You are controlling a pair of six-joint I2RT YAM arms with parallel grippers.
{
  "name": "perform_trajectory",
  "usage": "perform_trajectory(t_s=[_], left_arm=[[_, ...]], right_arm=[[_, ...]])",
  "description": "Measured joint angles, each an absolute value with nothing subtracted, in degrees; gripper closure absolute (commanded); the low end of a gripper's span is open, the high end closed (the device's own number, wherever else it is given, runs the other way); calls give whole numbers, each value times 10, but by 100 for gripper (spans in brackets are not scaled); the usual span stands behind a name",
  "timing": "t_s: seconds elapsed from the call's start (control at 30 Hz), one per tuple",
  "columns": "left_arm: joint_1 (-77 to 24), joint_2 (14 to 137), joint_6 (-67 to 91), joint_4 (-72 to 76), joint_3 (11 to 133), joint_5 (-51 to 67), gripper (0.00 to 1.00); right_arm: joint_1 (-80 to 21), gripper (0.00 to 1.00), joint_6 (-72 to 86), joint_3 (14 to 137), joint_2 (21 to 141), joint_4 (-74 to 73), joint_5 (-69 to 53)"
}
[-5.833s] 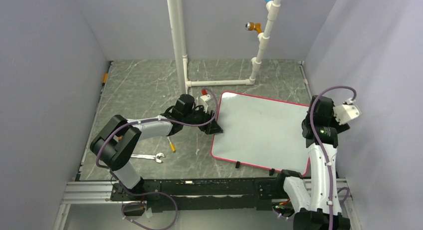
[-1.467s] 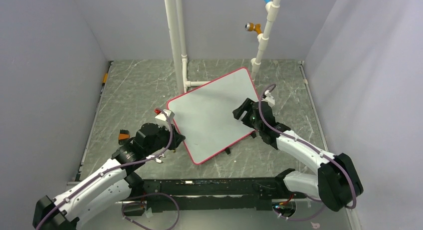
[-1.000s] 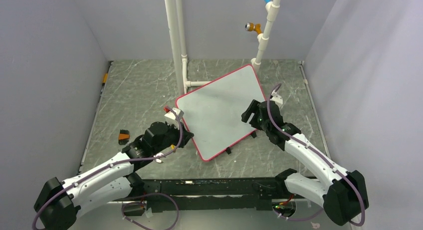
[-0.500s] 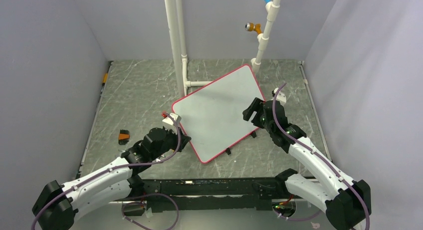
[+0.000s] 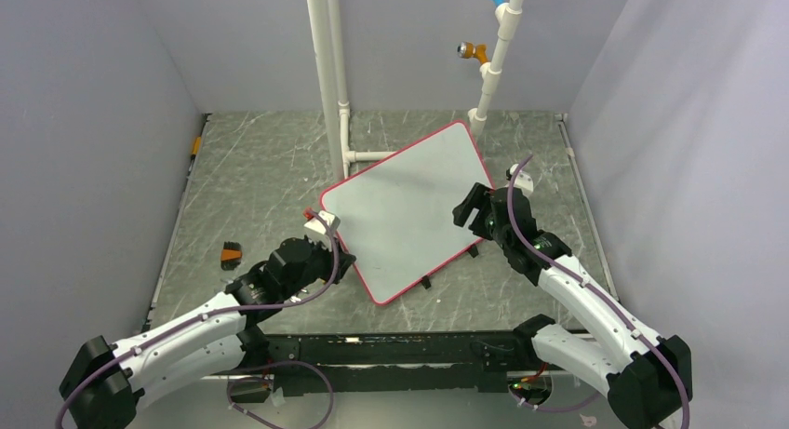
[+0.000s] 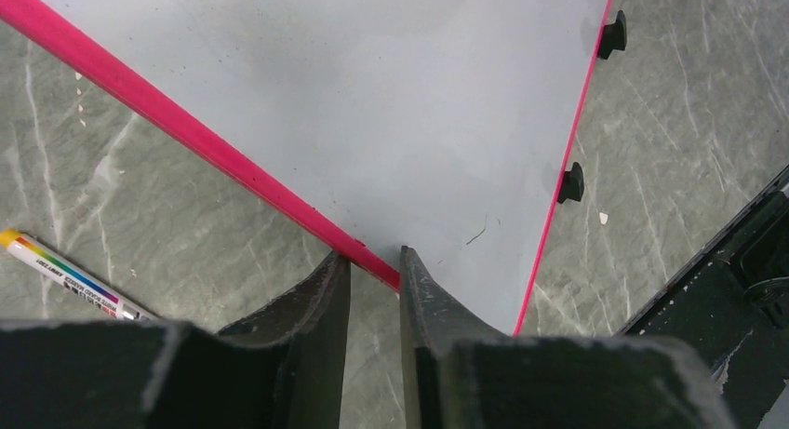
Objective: Write a sentence on the whiteboard
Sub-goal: Adjust the whiteboard at the center of the board.
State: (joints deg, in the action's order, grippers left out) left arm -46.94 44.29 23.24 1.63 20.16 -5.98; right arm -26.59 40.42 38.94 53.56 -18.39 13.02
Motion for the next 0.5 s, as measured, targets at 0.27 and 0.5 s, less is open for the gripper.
perform_trajectory(t_s=[0.27, 0.5], left_arm=[[-472, 417, 209, -28, 214, -89, 58], [-472, 395, 203, -52, 219, -104, 44]], right_arm=[[-266, 18, 400, 392, 535, -199, 131], [-266, 18, 400, 394, 535, -199, 132]])
